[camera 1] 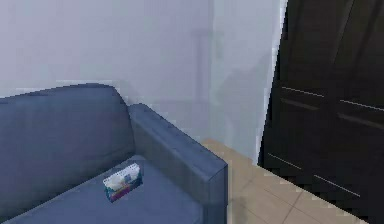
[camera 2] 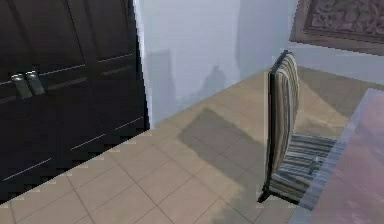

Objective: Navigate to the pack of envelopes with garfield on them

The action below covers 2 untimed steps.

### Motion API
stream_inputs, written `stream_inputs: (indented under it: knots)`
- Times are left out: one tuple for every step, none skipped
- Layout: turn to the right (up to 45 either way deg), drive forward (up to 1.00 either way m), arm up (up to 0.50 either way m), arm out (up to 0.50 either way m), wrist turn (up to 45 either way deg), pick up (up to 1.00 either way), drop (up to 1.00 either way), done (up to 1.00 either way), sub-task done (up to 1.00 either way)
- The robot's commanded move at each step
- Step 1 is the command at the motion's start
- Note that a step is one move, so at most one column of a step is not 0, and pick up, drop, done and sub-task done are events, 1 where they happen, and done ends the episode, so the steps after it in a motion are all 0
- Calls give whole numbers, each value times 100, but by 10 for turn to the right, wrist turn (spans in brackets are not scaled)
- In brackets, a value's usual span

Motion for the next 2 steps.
stream_inputs:
  knots:
    - [-210, 0, 0, 0, 0, 0, 0, 0, 0]
    - [0, 0, 0, 0, 0, 0, 0, 100, 0]
